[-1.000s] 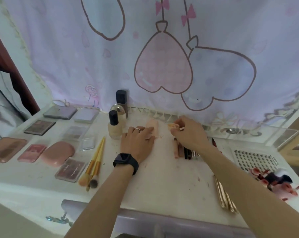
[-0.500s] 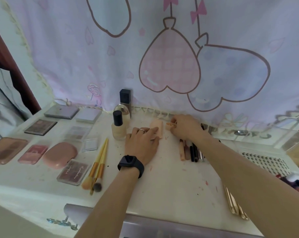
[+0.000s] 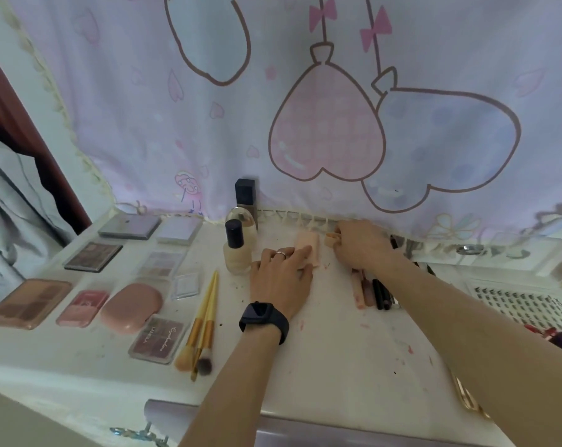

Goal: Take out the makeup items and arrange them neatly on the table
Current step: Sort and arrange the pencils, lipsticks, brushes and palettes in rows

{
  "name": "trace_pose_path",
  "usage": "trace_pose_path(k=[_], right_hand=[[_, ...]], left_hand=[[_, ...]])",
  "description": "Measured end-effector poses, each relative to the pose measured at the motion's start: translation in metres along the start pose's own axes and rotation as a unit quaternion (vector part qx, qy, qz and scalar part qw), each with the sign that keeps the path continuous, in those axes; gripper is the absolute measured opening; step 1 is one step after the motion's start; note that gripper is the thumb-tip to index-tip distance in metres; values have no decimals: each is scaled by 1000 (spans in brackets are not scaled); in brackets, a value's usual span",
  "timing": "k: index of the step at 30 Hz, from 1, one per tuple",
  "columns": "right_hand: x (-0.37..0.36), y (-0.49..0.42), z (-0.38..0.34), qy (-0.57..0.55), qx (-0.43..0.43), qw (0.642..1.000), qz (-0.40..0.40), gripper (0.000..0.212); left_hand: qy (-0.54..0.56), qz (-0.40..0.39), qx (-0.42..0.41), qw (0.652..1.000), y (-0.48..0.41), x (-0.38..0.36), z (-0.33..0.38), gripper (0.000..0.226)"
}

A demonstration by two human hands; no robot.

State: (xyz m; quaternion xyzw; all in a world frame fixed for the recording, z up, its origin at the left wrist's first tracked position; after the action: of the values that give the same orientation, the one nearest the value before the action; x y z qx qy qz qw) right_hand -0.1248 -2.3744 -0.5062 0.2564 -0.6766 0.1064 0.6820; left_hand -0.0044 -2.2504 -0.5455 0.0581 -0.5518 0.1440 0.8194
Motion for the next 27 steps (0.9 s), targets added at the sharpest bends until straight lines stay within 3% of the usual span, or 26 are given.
trace_pose_path(k=[7, 12, 17, 20, 25, 27], right_hand=[[12, 27, -2, -5, 21, 1000, 22, 32], [8, 97, -12, -96, 68, 990, 79, 35], [-45, 172, -23, -170, 94, 977, 92, 33], [-77, 198, -27, -154, 105, 978, 92, 37], [-90, 210, -28, -119, 128, 975, 139, 41], [-89, 210, -29, -116, 128, 974, 148, 44]], left_hand=[[10, -12, -3, 1000, 3, 2, 0, 44], [70, -40, -20, 997, 16, 11, 2, 46], [118, 31, -65, 990, 48, 34, 4, 36], [135, 109, -73, 982, 70, 56, -3, 31], [178, 251, 46, 950, 83, 91, -29, 39], [172, 226, 123, 951, 77, 96, -39, 57]])
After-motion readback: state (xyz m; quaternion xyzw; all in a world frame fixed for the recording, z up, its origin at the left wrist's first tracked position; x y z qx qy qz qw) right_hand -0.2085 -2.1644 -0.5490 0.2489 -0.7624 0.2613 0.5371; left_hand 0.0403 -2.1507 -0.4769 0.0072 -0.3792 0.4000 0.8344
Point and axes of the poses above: each hand's wrist, its own y-axis away from the middle knuckle, its own x-axis out of the back of the hand, z = x × y, the point moved 6 cm from there along -y, towards the middle knuckle, and after that the axes turned 14 degrees about -z, right-handed, at the moved point
